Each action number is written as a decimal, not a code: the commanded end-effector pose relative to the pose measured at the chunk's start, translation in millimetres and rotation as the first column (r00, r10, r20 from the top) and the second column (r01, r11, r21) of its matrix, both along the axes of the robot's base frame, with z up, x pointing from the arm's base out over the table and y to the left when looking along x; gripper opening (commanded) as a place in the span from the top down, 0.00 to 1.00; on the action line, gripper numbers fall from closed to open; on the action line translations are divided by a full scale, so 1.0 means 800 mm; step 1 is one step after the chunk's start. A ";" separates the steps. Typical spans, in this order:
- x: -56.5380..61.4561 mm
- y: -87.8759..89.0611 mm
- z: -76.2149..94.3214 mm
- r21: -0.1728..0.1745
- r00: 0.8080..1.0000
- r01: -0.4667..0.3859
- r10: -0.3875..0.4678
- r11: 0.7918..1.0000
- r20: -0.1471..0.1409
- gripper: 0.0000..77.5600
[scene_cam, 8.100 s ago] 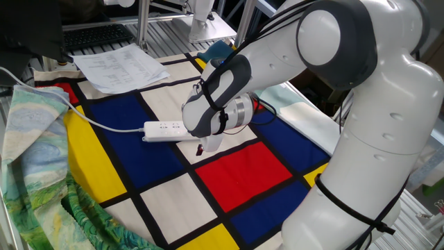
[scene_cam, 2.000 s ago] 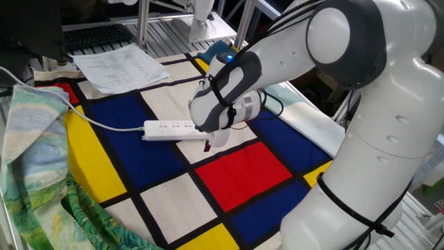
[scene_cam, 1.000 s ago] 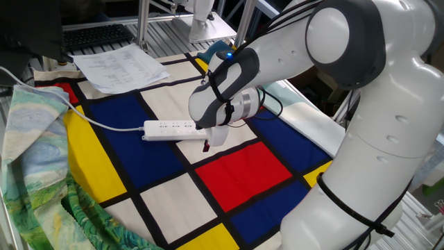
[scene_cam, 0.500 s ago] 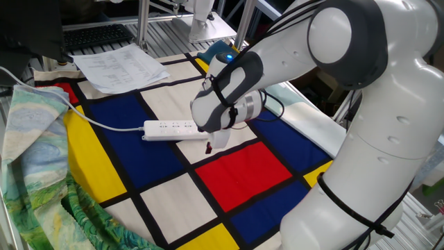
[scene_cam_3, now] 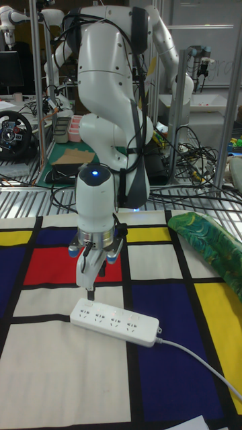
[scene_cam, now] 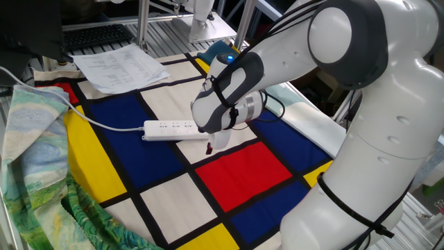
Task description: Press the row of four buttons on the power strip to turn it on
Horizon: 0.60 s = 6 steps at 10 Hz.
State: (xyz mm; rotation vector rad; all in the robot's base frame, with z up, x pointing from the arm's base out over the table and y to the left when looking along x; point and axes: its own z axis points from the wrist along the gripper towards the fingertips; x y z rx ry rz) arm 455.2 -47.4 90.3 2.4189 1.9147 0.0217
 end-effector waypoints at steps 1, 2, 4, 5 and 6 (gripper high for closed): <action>-0.003 -0.014 0.007 0.014 1.000 -0.006 0.006 1.000 0.004 0.00; -0.003 -0.015 0.006 0.019 1.000 0.000 0.000 1.000 0.009 0.00; -0.003 -0.015 0.006 0.026 1.000 0.004 -0.005 1.000 0.012 0.00; -0.002 -0.015 0.006 0.027 1.000 0.008 -0.008 1.000 0.013 0.00; -0.001 -0.015 0.005 0.028 1.000 0.011 -0.012 1.000 0.014 0.00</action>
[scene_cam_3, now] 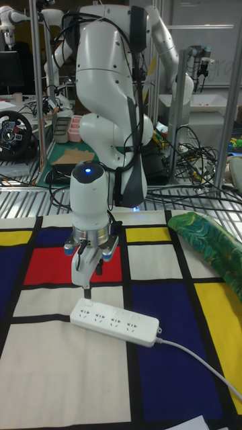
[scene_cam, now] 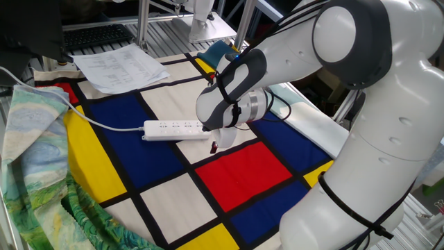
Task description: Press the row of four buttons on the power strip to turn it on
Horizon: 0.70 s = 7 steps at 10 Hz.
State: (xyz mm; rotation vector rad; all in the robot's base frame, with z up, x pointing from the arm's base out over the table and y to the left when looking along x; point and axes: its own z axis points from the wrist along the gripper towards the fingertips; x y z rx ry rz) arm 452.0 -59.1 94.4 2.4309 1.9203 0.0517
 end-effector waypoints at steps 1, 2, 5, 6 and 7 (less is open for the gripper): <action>0.003 0.000 -0.001 0.006 1.000 0.011 -0.011 1.000 0.008 0.00; 0.003 0.000 -0.001 0.007 1.000 0.012 -0.012 1.000 0.009 0.00; 0.006 0.001 -0.003 0.007 1.000 0.027 -0.027 1.000 0.013 0.00; 0.009 0.002 -0.002 0.009 0.999 0.036 -0.036 0.999 0.015 0.00; 0.013 0.004 -0.002 0.013 0.999 0.039 -0.039 0.999 0.015 0.00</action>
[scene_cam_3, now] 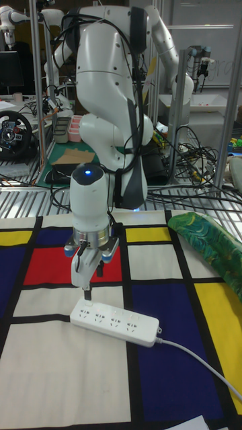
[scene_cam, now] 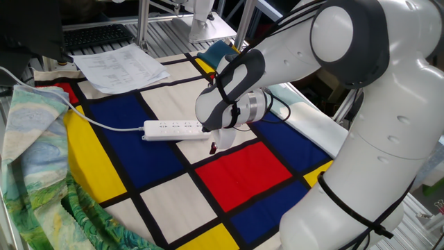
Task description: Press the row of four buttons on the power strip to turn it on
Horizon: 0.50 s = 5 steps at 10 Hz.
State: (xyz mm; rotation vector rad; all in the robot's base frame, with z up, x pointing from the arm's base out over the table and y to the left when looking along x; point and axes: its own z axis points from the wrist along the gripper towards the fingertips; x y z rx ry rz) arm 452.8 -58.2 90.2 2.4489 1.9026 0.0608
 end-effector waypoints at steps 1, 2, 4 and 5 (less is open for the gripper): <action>0.013 0.004 0.004 0.007 1.000 0.020 -0.020 1.000 0.012 0.00; 0.014 0.004 0.003 0.007 1.000 0.019 -0.019 1.000 0.011 0.00; 0.014 0.004 0.002 0.009 1.000 0.022 -0.022 1.000 0.013 0.00; 0.014 0.003 0.001 0.009 1.000 0.026 -0.026 1.000 0.013 0.00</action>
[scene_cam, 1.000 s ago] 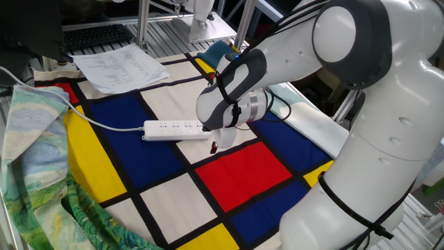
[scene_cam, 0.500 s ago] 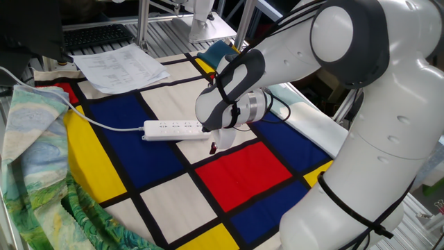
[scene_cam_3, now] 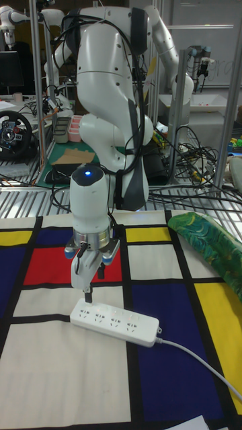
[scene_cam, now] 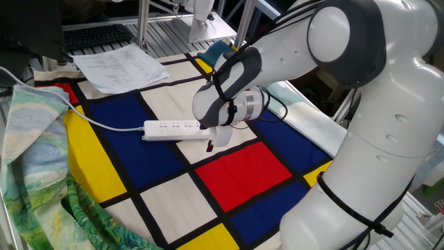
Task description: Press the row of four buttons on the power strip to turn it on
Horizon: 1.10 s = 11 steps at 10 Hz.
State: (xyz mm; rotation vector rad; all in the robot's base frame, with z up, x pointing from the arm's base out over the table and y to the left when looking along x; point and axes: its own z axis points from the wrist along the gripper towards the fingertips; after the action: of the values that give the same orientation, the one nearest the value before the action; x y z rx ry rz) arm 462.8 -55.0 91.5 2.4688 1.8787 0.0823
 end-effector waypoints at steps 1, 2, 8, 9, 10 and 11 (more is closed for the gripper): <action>0.000 -0.001 -0.002 0.002 1.000 0.008 -0.008 1.000 0.003 0.00; -0.001 -0.002 -0.004 0.002 1.000 0.009 -0.009 1.000 0.004 0.00; -0.002 -0.002 -0.007 0.005 1.000 0.010 -0.011 1.000 0.007 0.00; -0.003 -0.002 -0.007 0.005 1.000 0.011 -0.011 1.000 0.007 0.00; -0.003 -0.002 -0.006 0.005 1.000 0.010 -0.010 1.000 0.007 0.00; -0.003 -0.002 -0.007 0.006 1.000 0.009 -0.009 1.000 0.010 0.00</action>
State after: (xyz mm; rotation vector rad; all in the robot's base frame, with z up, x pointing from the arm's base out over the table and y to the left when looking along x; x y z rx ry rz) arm 460.0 -56.1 85.5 2.4769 1.8674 0.0951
